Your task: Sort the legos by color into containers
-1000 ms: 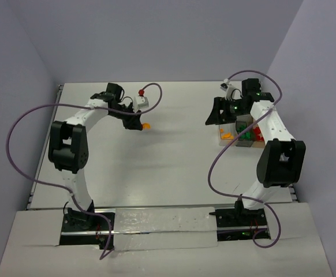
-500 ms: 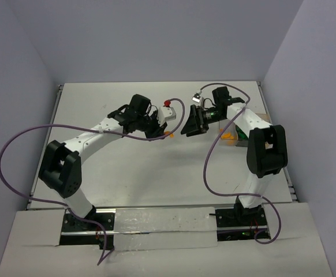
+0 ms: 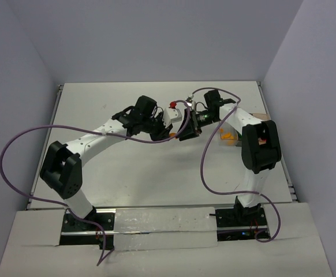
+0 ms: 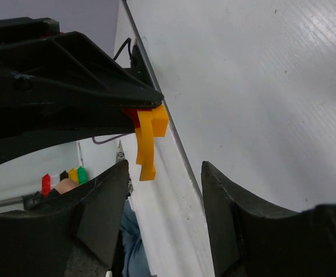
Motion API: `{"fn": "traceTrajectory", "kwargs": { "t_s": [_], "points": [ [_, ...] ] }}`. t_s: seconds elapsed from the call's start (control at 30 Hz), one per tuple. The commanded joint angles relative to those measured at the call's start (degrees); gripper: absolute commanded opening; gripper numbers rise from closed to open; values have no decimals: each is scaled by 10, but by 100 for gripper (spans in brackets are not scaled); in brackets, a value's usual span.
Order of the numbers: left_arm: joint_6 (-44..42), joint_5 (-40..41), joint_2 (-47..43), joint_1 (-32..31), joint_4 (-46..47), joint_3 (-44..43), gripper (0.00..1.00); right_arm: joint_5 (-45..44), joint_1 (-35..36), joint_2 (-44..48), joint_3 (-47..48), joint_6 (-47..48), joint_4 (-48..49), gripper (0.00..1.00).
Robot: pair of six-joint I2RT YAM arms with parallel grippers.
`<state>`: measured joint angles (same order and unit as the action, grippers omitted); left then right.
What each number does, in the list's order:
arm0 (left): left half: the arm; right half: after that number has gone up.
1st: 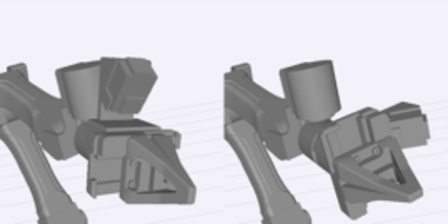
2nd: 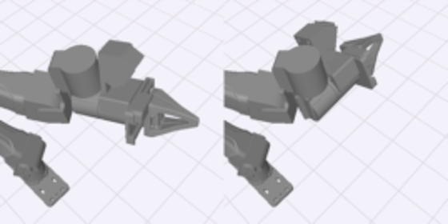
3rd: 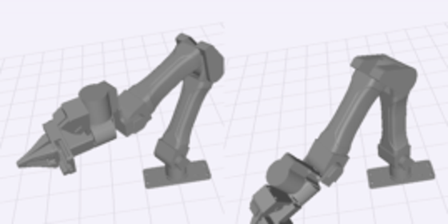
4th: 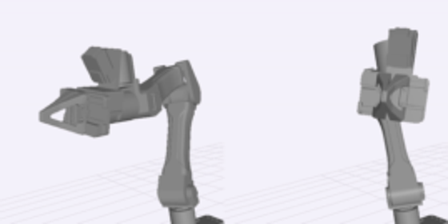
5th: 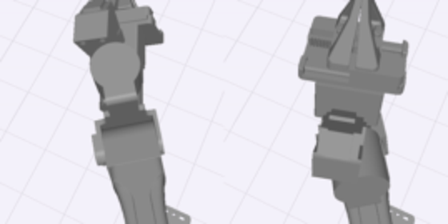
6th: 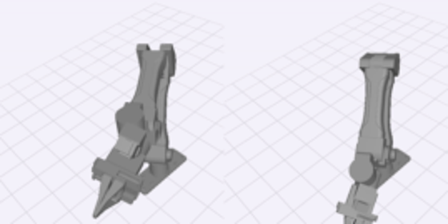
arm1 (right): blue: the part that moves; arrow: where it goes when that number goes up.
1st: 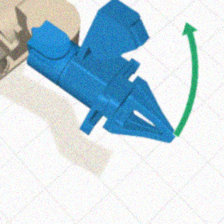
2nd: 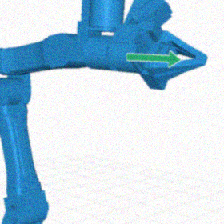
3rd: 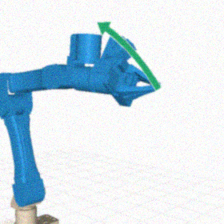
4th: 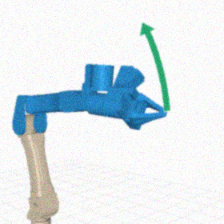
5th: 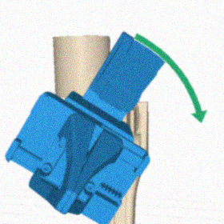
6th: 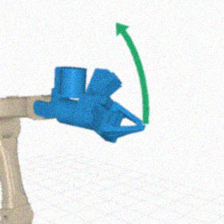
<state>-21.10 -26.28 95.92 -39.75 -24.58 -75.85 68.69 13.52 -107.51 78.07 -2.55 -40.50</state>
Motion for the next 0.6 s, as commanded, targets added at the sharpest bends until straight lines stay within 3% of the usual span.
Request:
{"fn": "traceTrajectory", "kwargs": {
  "t_s": [0.0, 0.07, 0.37, 0.47, 0.57],
  "points": [
    [11, -1, -4, -6, 18, -28, 0, 30, 3, -13, 29, -1, 0, 59],
    [9, 2, -2, -9, 17, -30, 0, 38, 5, -17, 32, 1, -3, 49],
    [8, 5, 7, -11, 19, -31, 0, 67, 12, -20, 41, 18, -21, 26],
    [9, 6, 10, -11, 20, -30, 0, 68, 12, -19, 42, 19, -25, 8],
    [10, 4, 16, -10, 17, -30, 0, 74, 12, -11, 38, 46, -29, 0]
  ]
}}
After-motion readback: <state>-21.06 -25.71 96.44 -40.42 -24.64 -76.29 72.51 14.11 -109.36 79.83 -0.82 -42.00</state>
